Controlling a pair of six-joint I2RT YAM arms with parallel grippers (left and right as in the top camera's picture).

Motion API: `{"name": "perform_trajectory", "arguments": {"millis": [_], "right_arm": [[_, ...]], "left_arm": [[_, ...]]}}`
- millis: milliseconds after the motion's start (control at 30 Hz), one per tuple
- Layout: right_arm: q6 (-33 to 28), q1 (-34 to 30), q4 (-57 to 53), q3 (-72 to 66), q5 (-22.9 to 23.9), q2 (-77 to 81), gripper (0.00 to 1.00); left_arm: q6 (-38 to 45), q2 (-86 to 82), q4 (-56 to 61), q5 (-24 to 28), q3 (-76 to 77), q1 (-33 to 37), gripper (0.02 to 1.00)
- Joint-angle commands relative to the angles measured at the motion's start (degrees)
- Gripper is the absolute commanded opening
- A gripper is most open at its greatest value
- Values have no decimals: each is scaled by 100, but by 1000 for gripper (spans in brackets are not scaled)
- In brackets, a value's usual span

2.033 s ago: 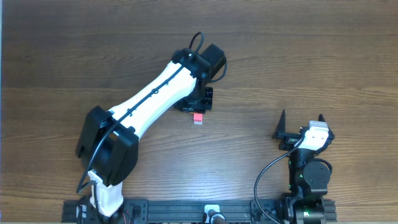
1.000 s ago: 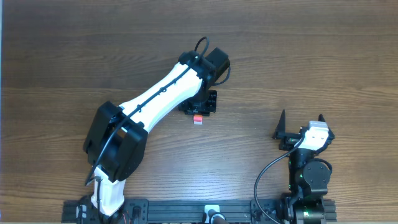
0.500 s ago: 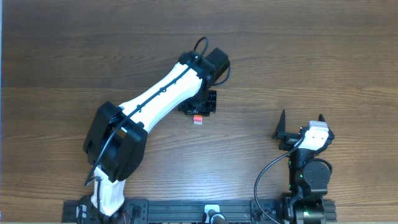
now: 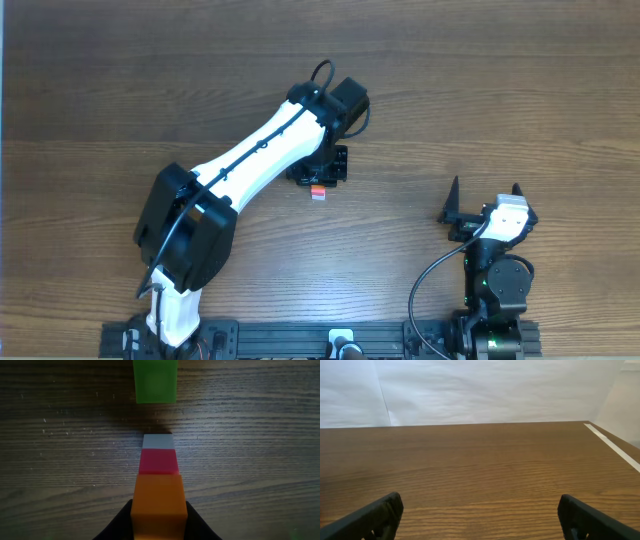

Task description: Stack Cubes

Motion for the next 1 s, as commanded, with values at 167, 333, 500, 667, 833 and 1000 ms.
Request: {"name": "perform_trajectory", "arguments": {"millis": [167,333,500,667,833,1000], "right_arm": [[-28,2,9,-52,-26,-61,991],[-26,2,9,-52,-26,-61,991],[-26,2,11,-50,-26,-61,993],[-28,2,11,-52,-26,-61,993],[-26,2,11,-52,-26,-61,991],[-26,2,9,-52,-26,-61,991]], "left_arm": [[-105,101,4,33,-55,-15,99],[-103,114,20,-9,-63,-15,104],[-103,116,26,-9,-63,-20,112],[-101,118,26,-11,-63,-22,115],[-101,120,24,-33,-63,-22,117],[-101,120,24,-35,-63,-22,121]]}}
